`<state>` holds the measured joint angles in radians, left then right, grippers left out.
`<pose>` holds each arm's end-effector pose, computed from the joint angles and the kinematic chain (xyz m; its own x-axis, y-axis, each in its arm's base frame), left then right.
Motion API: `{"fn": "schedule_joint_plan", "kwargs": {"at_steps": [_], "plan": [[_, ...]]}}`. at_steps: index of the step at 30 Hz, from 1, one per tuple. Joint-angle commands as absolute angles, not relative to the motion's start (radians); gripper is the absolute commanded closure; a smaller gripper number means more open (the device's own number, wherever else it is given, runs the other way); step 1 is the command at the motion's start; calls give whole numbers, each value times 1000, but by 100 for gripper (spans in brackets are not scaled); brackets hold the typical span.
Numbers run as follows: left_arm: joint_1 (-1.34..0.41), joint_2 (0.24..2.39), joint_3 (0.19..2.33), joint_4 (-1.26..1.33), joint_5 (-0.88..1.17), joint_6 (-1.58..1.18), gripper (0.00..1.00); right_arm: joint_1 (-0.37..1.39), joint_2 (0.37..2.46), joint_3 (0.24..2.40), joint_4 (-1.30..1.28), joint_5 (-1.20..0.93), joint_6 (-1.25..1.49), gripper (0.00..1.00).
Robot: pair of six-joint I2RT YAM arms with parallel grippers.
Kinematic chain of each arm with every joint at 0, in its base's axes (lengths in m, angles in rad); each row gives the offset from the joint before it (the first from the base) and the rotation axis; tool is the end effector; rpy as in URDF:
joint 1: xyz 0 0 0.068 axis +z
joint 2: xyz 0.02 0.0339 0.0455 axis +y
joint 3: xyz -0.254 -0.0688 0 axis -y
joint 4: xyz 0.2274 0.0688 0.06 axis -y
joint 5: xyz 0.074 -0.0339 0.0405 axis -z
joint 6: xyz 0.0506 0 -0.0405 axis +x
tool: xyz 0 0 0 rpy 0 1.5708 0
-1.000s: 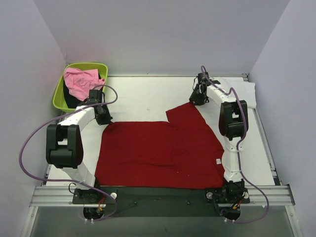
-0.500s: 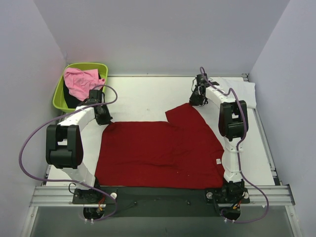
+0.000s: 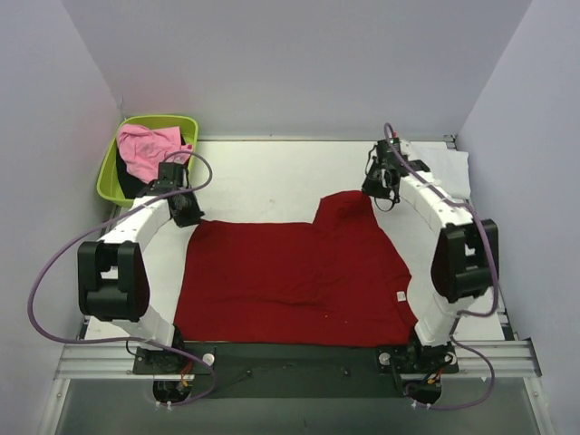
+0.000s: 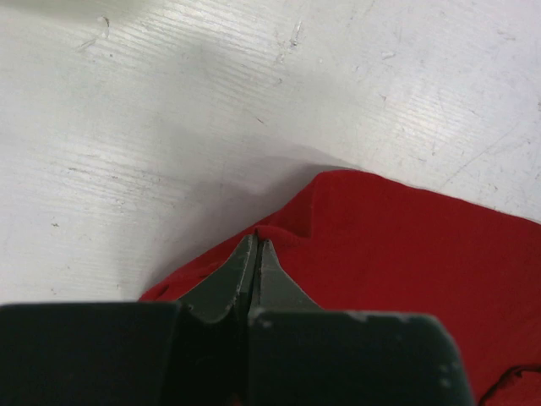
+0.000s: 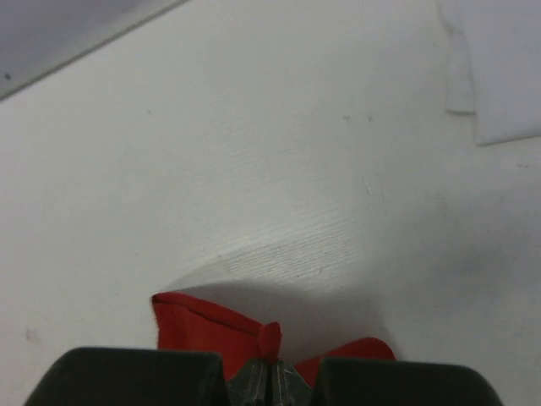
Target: Fold and stack the t-shirts
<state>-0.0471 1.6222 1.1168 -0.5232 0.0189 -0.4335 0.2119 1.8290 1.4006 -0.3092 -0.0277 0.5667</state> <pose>0.3250 -0.0163 0.2028 -0.8004 -0.3827 -0.4615 -0.3078 0.9229 -0.2314 0.3994 0.0874 0.2354 -0.6783 0.4030 -0.6144 0.1587 0.8968 0.4130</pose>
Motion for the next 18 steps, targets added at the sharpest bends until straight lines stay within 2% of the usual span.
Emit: {"fn": "schedule_joint_plan", "kwargs": {"at_steps": [1,6,18], "plan": [[-49,1557,1126,-552,14,-439,100,212,1607,1300,-313,78,540,100],[-38,1525,1123,-583,32,-445,100,213,1436,1217,-348,130,545,100],[66,1255,956,-600,55,-423,100,236,1126,1042,-443,175,545,100]]}}
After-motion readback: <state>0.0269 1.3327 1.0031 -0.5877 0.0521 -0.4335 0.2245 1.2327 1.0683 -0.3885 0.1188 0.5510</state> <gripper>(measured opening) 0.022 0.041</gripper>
